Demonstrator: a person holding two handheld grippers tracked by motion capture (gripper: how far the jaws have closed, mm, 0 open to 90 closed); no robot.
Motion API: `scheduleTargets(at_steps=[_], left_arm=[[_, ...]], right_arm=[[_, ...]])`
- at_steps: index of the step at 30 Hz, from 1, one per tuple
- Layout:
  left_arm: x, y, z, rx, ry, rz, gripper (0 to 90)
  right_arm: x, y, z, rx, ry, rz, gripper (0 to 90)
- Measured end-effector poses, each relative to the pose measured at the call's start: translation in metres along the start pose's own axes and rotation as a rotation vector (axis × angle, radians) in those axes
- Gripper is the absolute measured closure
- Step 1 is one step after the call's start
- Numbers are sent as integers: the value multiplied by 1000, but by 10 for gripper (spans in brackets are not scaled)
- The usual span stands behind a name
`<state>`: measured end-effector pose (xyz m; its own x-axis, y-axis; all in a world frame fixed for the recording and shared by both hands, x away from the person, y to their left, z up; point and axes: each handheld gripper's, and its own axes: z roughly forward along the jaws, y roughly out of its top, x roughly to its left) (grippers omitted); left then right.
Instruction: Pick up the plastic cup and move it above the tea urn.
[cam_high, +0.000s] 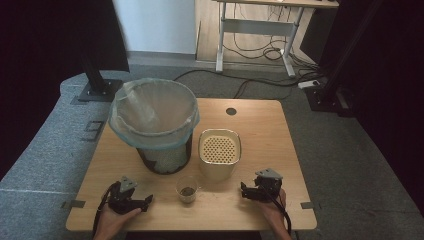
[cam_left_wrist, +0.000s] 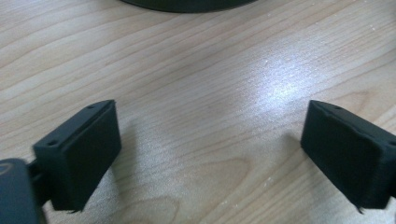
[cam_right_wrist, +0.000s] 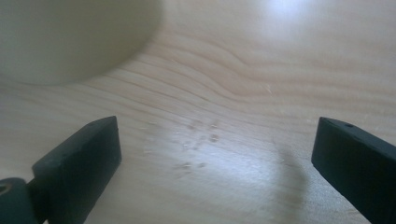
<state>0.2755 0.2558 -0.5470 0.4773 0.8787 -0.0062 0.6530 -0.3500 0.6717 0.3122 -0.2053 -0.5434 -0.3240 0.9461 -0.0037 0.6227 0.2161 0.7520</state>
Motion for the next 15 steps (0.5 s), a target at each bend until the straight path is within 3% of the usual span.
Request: scheduleTargets(at_steps=[2, 3, 5, 6, 8, 13, 14, 15], left_arm=[[0, 0, 0, -1, -3, 4, 59], [1, 0, 0, -1, -5, 7, 60], [1, 1, 0, -6, -6, 6, 72], [1, 2, 1, -7, -4, 3, 87], [0, 3, 1, -7, -2, 1, 92], [-1, 3, 0, -8, 0, -5, 138], [-3, 2, 0, -12, -1, -4, 138], [-3, 2, 0, -12, -1, -4, 138]], right_arm=[[2, 0, -3, -16, 12, -6, 25], [6, -1, -10, -51, 62, -28, 73], [12, -3, -14, -68, 108, -51, 90], [21, -4, -17, -88, 147, -72, 95], [26, -5, -18, -98, 171, -76, 108], [65, -2, -29, -177, 308, -137, 132], [80, 0, -28, -178, 377, -150, 138], [80, 0, -28, -178, 377, -150, 138]])
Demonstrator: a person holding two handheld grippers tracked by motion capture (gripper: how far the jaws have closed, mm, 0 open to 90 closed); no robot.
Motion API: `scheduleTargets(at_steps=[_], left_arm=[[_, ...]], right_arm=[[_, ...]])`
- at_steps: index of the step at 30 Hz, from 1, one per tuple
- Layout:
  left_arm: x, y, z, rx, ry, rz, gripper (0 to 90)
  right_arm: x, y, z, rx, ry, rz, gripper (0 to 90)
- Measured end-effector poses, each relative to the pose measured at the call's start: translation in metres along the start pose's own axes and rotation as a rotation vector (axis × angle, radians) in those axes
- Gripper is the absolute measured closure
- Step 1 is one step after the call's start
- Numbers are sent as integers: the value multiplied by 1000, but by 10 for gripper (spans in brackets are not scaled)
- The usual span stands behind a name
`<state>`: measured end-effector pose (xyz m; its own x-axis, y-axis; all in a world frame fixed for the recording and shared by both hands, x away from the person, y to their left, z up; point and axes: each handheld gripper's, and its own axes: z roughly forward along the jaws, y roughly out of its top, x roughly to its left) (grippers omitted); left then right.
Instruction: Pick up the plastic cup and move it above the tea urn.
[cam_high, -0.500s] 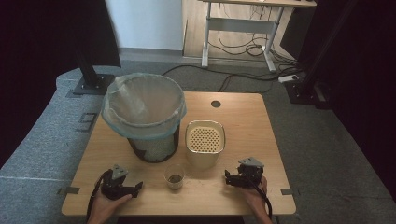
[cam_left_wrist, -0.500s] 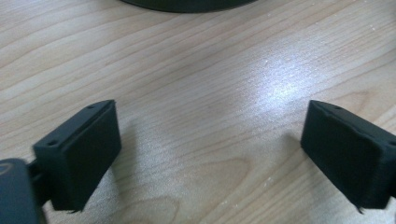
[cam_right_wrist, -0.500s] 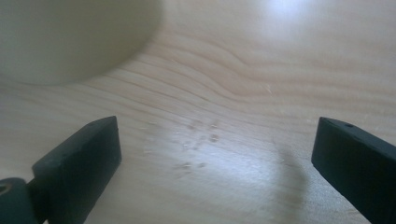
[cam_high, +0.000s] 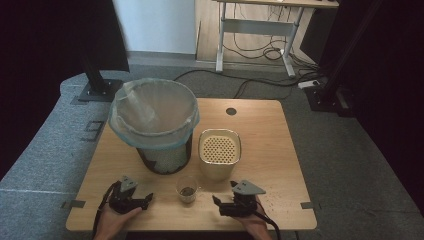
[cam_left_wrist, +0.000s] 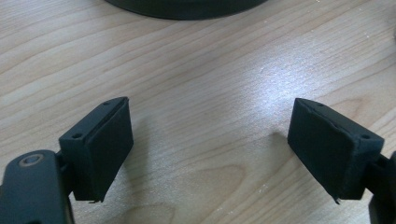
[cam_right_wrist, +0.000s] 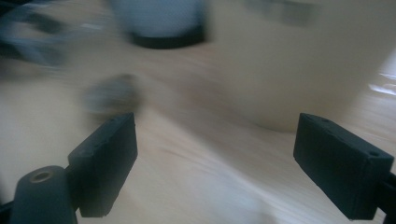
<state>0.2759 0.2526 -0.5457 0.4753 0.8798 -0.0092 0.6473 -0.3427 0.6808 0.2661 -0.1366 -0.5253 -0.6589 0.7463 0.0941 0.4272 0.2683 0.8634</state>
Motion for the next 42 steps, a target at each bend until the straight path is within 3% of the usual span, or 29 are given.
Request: scheduleTargets(at_steps=[3, 4, 5, 6, 8, 9, 13, 16, 20, 24, 26, 27, 28, 30, 31, 32, 36, 39, 42], left_arm=[[-2, 0, 1, -5, -2, 6, 139], [-2, 0, 1, -5, -2, 7, 139], [-2, 0, 1, -6, -3, 8, 140], [-2, 0, 1, -6, -3, 8, 140], [-2, 0, 1, -6, -4, 7, 140], [-2, 0, 1, -6, -4, 7, 139], [-1, 0, 1, -6, -8, 10, 143], [-1, 0, 1, -7, -9, 12, 144], [0, 0, 0, -6, -12, 14, 144], [0, -1, 0, -6, -14, 16, 144], [1, -1, 0, -6, -15, 18, 140], [1, 0, 0, -3, -15, 21, 138], [1, 0, 1, -6, -15, 17, 138], [1, 0, 0, -4, -16, 20, 138], [1, -1, 0, -4, -15, 20, 139], [1, -1, 0, -4, -15, 19, 139], [1, -1, 0, -4, -15, 19, 138], [1, 0, 1, -4, -10, 14, 136], [1, 0, 1, -4, -9, 13, 136]], right_arm=[[22, 9, 21, 8, 113, -28, 147], [22, 9, 21, 8, 113, -28, 147], [31, 10, 32, 16, 166, -46, 149], [31, 10, 32, 16, 166, -46, 149], [41, 11, 44, 18, 211, -66, 151], [48, 13, 53, 2, 216, -92, 149], [58, 22, 70, -20, 216, -105, 174], [64, 28, 85, -37, 216, -127, 277], [64, 33, 86, -49, 192, -160, 365], [60, 46, 61, -114, 207, -157, 388], [57, 57, 43, -159, 211, -141, 389], [54, 68, 25, -195, 217, -135, 391], [54, 68, 25, -195, 217, -135, 391], [50, 81, 5, -212, 209, -149, 391], [45, 92, -10, -225, 188, -156, 394], [45, 92, -10, -225, 188, -156, 394], [24, 113, -38, -264, 138, -147, 398], [1, 126, -50, -287, 93, -116, 400], [-11, 134, -54, -298, 64, -107, 402]])
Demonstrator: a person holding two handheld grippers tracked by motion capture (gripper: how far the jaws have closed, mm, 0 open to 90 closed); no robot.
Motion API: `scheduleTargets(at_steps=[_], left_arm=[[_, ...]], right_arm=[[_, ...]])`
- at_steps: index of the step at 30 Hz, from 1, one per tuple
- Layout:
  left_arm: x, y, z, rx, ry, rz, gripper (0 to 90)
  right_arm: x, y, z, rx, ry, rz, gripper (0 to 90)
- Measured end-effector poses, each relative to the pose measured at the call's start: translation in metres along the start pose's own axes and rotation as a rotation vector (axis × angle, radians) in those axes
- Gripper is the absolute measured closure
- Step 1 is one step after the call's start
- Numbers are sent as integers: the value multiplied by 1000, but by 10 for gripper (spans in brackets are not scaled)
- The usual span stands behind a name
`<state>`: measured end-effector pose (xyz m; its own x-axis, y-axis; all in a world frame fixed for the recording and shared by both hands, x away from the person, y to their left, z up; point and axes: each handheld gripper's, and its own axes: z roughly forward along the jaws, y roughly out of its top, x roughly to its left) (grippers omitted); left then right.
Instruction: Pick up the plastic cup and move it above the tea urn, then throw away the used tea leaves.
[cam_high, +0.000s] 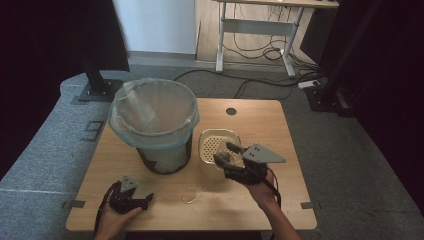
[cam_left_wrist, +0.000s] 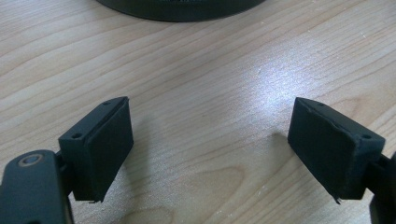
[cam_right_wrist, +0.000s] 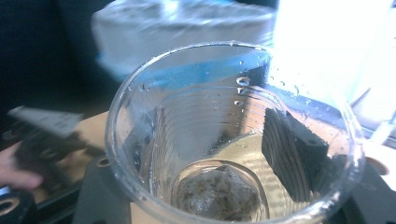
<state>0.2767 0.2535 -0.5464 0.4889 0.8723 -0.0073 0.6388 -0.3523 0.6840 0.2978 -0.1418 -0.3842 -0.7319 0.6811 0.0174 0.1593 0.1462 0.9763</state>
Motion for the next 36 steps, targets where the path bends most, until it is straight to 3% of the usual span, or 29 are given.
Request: scheduleTargets(at_steps=[7, 15, 19, 22, 23, 24, 30, 31, 32, 35, 36], left_arm=[[0, 0, 0, -1, 1, -2, 139], [1, -1, -1, -3, 3, -5, 142], [2, -1, -1, -2, 3, -4, 141], [2, -1, -1, -2, 4, -5, 140], [2, -1, -1, -1, 5, -6, 138], [2, -1, -1, -1, 5, -6, 137], [2, -1, -1, -1, 5, -5, 138], [2, -1, -1, -1, 6, -4, 138], [2, -1, -1, -1, 5, -6, 138], [2, -1, -1, -1, 5, -6, 138], [2, -1, -1, -1, 4, -6, 137]], right_arm=[[-44, 20, 7, -4, -92, 32, 405], [-65, 26, 27, 33, -123, 36, 408], [-70, 23, 34, 49, -138, 40, 408], [-70, 23, 35, 51, -156, 17, 407], [-70, 25, 36, 66, -175, -23, 407], [-70, 25, 36, 66, -175, -23, 407], [-68, 32, 42, 145, -239, -173, 407], [-67, 35, 44, 170, -268, -237, 407], [-67, 35, 44, 170, -268, -237, 407], [-62, 39, 47, 216, -309, -382, 407], [-57, 40, 50, 254, -332, -487, 407]])
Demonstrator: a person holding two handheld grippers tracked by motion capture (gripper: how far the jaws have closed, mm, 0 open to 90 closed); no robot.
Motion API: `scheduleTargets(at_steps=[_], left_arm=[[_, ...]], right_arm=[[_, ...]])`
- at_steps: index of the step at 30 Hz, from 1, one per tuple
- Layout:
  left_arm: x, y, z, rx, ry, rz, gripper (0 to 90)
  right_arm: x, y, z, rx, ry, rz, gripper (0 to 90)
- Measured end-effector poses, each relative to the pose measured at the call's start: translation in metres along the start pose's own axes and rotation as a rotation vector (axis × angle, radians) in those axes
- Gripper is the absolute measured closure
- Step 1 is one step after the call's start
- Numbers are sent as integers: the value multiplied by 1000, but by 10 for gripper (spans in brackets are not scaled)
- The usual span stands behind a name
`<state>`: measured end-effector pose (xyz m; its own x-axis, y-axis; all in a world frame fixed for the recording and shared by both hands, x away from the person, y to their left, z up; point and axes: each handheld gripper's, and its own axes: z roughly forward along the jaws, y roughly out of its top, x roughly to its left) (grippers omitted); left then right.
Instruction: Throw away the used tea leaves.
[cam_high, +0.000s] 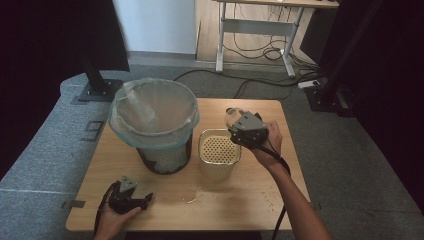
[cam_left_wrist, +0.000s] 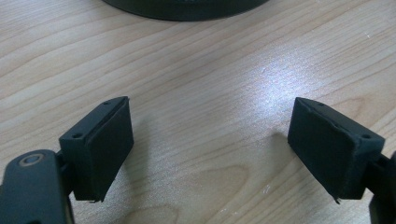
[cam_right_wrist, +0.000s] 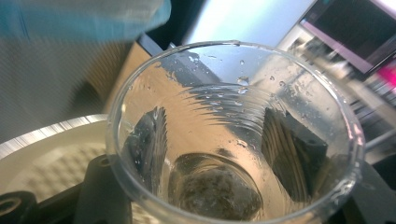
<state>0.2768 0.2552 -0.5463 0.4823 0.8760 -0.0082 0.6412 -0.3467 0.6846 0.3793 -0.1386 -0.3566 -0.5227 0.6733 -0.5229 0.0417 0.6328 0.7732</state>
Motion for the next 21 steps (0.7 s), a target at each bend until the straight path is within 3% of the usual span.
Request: scheduleTargets(at_steps=[4, 5, 6, 7, 10, 11, 13, 16, 17, 18, 19, 21], left_arm=[[0, 0, 0, 0, 0, 0, 138], [0, 0, 0, 0, 0, 0, 138], [0, 0, 0, 0, 0, 0, 138], [0, 0, 0, 0, 0, 0, 137], [0, 0, 0, 0, 0, 0, 138], [0, 0, 0, 0, 0, 0, 137], [0, 0, 0, 1, 0, 0, 138], [0, 0, 0, 1, 0, 0, 138], [0, 0, 0, 0, 0, 0, 137], [0, 0, 0, 0, 0, 0, 137], [0, 0, 0, 0, 0, 0, 137], [0, 0, 0, 0, 0, 0, 137]], right_arm=[[8, 5, 4, 55, -23, -170, 407], [13, 7, 7, 80, -31, -261, 407], [13, 7, 7, 80, -31, -261, 407], [19, 8, 10, 100, -41, -335, 407], [22, 8, 12, 111, -36, -370, 408], [26, 7, 15, 125, -45, -430, 409], [27, 7, 16, 131, -51, -452, 409], [33, 5, 19, 153, -62, -525, 410], [36, 3, 22, 160, -71, -582, 409], [36, 3, 22, 160, -71, -582, 409], [39, 2, 24, 176, -80, -638, 409], [41, 1, 25, 184, -90, -662, 409]])
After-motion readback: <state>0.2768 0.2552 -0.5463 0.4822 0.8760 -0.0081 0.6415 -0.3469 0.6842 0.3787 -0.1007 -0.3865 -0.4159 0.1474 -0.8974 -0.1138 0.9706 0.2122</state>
